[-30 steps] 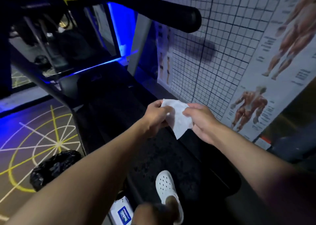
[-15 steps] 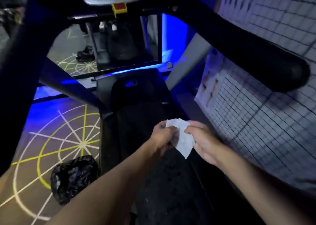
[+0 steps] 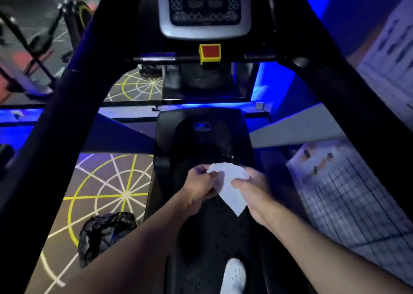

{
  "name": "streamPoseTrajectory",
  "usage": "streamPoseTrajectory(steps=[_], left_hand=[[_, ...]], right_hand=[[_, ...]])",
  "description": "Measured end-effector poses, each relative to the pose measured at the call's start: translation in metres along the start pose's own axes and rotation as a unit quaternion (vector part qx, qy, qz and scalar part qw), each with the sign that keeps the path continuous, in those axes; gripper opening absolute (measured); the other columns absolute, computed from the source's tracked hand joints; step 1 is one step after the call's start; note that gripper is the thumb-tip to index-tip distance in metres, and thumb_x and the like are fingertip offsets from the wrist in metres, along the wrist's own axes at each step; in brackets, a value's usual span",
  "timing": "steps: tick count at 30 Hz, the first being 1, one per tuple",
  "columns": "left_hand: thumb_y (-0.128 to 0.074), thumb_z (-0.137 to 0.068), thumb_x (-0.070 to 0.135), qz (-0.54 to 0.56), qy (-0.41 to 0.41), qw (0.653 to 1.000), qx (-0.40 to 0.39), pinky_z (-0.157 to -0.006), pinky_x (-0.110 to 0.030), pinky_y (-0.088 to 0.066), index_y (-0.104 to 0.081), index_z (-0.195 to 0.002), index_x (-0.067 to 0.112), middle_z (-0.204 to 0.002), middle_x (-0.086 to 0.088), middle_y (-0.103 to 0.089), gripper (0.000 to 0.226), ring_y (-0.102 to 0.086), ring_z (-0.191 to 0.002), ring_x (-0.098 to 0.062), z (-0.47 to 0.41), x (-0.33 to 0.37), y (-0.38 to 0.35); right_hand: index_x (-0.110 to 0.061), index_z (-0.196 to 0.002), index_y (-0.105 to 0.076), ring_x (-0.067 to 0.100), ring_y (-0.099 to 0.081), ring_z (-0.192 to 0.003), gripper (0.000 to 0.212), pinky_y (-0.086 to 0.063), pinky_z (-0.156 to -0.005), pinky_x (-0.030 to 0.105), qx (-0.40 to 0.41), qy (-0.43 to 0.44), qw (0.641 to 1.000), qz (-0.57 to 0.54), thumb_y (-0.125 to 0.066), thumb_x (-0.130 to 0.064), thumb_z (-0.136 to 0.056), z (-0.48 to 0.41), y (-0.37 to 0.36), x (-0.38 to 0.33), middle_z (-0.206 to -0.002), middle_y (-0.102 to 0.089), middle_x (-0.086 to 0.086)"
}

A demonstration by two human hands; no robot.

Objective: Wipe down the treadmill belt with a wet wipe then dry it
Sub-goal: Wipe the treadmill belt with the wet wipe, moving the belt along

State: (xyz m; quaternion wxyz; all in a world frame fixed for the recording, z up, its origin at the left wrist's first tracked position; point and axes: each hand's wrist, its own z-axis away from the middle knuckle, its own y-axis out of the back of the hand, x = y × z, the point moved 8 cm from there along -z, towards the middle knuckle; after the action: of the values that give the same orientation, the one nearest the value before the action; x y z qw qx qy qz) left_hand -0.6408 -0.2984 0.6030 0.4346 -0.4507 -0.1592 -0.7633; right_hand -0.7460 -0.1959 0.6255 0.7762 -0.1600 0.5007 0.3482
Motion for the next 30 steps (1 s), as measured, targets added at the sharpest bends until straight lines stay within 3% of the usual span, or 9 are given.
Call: streamPoseTrajectory(steps=[4, 7, 10, 14, 17, 20, 24, 27, 30], left_hand=[[-0.048, -0.095, 0.013, -0.049, 0.016, 0.998, 0.039, -0.071, -0.030, -0.049, -0.063, -0.095, 0.017, -0.092, -0.006, -0.072, 0.016, -0.067, -0.084, -0.020, -0.063, 0.025, 0.014], [-0.045, -0.098, 0.012, -0.060, 0.028, 0.993, 0.101, -0.063, -0.026, -0.046, -0.057, -0.091, 0.021, -0.085, -0.003, -0.065, 0.017, -0.058, -0.070, -0.017, -0.125, 0.033, 0.032], [-0.043, -0.099, 0.009, -0.082, 0.041, 0.988, 0.122, -0.057, -0.023, -0.040, -0.054, -0.083, 0.021, -0.077, -0.001, -0.059, 0.023, -0.052, -0.059, -0.014, -0.183, 0.030, 0.046], [-0.044, -0.096, 0.004, -0.109, 0.059, 0.985, 0.119, -0.042, -0.018, -0.034, -0.053, -0.080, 0.020, -0.071, -0.002, -0.056, 0.024, -0.048, -0.044, -0.008, -0.261, 0.015, 0.068], [-0.048, -0.092, 0.008, -0.175, 0.037, 0.976, 0.122, -0.049, -0.021, -0.035, -0.056, -0.078, 0.020, -0.077, -0.006, -0.060, 0.020, -0.052, -0.062, -0.018, -0.324, -0.003, 0.084], [-0.050, -0.088, 0.010, -0.227, 0.030, 0.967, 0.113, -0.055, -0.024, -0.040, -0.058, -0.078, 0.021, -0.080, -0.004, -0.062, 0.016, -0.056, -0.068, -0.021, -0.405, -0.045, 0.101], [-0.053, -0.086, 0.009, -0.295, 0.004, 0.947, 0.126, -0.064, -0.026, -0.043, -0.058, -0.084, 0.020, -0.078, 0.000, -0.058, 0.012, -0.054, -0.070, -0.020, -0.522, -0.113, 0.122], [-0.057, -0.085, 0.010, -0.349, -0.005, 0.929, 0.123, -0.070, -0.026, -0.046, -0.060, -0.098, 0.015, -0.093, -0.003, -0.059, 0.014, -0.057, -0.080, -0.021, -0.603, -0.175, 0.132], [-0.062, -0.082, 0.019, -0.451, -0.010, 0.886, 0.110, -0.092, -0.033, -0.048, -0.058, -0.116, 0.018, -0.119, -0.006, -0.052, 0.034, -0.055, -0.105, -0.025, -0.673, -0.237, 0.142]], right_hand=[[-0.018, -0.090, -0.065, 0.025, -0.066, -0.089, 0.019, -0.054, -0.074, 0.036, 0.035, -0.013, 0.999, 0.030, -0.057, -0.001, -0.086, -0.082, -0.010, -0.021, -0.093, -0.071, 0.008], [-0.012, -0.092, -0.063, 0.019, -0.055, -0.073, 0.016, -0.042, -0.060, 0.027, 0.052, -0.032, 0.996, 0.058, -0.053, 0.000, -0.087, -0.153, -0.017, -0.024, -0.084, -0.063, 0.005], [-0.013, -0.073, -0.051, 0.014, -0.039, -0.061, 0.020, -0.030, -0.052, 0.024, 0.064, -0.052, 0.994, 0.075, -0.054, 0.002, -0.087, -0.214, -0.025, -0.019, -0.068, -0.045, 0.001], [-0.010, -0.075, -0.054, 0.018, -0.040, -0.068, 0.017, -0.031, -0.058, 0.027, 0.076, -0.075, 0.991, 0.084, -0.055, 0.004, -0.085, -0.294, -0.043, -0.003, -0.068, -0.044, 0.003], [-0.005, -0.082, -0.063, 0.023, -0.052, -0.078, 0.008, -0.040, -0.069, 0.033, 0.103, -0.071, 0.990, 0.073, -0.058, 0.000, -0.086, -0.356, -0.055, 0.022, -0.075, -0.057, 0.007], [-0.018, -0.079, -0.063, 0.025, -0.057, -0.083, 0.019, -0.043, -0.066, 0.031, 0.104, -0.081, 0.990, 0.043, -0.057, -0.003, -0.089, -0.433, -0.078, 0.073, -0.077, -0.061, 0.005], [-0.004, -0.097, -0.066, 0.038, -0.065, -0.097, 0.015, -0.053, -0.077, 0.041, 0.090, -0.126, 0.988, 0.005, -0.055, 0.000, -0.088, -0.538, -0.105, 0.168, -0.112, -0.064, 0.027], [-0.009, -0.087, -0.067, 0.031, -0.067, -0.086, 0.014, -0.052, -0.069, 0.038, 0.094, -0.117, 0.989, -0.006, -0.056, 0.000, -0.084, -0.616, -0.111, 0.242, -0.099, -0.070, 0.021], [-0.004, -0.105, -0.066, 0.029, -0.063, -0.082, 0.020, -0.048, -0.068, 0.036, 0.116, -0.113, 0.986, -0.029, -0.058, -0.002, -0.087, -0.680, -0.112, 0.308, -0.089, -0.066, 0.011]])
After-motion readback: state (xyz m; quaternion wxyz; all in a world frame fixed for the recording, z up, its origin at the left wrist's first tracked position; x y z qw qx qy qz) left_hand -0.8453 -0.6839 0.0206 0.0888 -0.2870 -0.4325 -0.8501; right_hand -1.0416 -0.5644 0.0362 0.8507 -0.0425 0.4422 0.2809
